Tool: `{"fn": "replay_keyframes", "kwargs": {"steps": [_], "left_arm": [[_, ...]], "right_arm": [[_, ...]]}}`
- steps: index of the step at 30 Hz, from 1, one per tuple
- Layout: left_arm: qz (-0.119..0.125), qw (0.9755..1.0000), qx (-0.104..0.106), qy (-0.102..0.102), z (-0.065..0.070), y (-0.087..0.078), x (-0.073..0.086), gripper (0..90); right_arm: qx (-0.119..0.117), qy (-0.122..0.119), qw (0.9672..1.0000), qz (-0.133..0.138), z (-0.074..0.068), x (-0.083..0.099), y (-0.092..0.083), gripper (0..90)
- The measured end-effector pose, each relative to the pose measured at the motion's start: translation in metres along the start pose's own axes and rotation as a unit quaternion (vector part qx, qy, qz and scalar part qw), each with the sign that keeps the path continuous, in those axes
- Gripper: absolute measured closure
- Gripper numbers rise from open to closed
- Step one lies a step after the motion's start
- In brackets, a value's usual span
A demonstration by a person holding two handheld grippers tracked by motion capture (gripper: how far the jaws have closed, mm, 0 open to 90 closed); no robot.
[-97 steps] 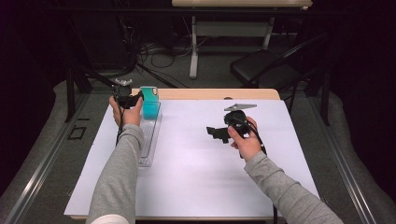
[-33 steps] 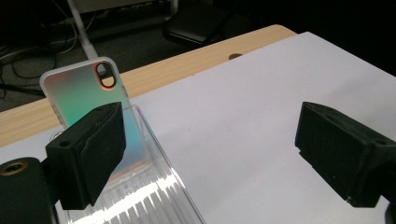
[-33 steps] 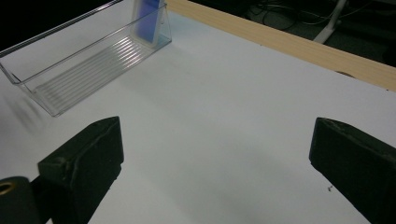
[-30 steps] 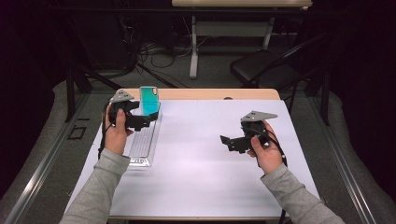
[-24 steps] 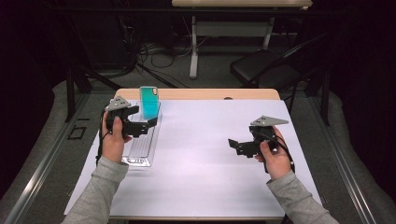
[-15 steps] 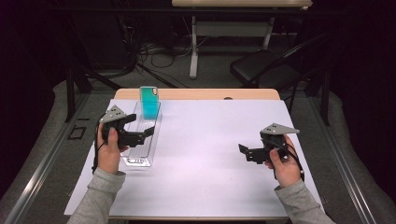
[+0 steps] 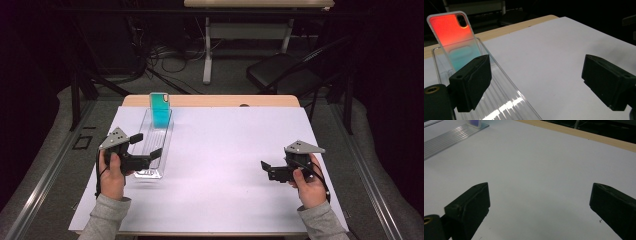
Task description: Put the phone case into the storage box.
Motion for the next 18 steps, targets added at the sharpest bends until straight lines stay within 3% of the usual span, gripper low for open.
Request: {"fn": "replay_keyframes", "kwargs": {"steps": [18], "left_arm": [[0.001,1.0000,-0.006,-0.005,-0.001,-0.005,0.015,9.8]], "right_arm": [[0.004,0.020,0.9997,0.009,0.008,0.022,0.003,2.9]]}}
Point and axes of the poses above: each handheld gripper's, and its own axes: y roughly forward along the jaws, x roughly out of its underside, z roughly to its right, the point moved 9 cm from there along y, roughly forward along the jaws, and after that the axes turned 2 degrees about -x, right-handed, at the moved point
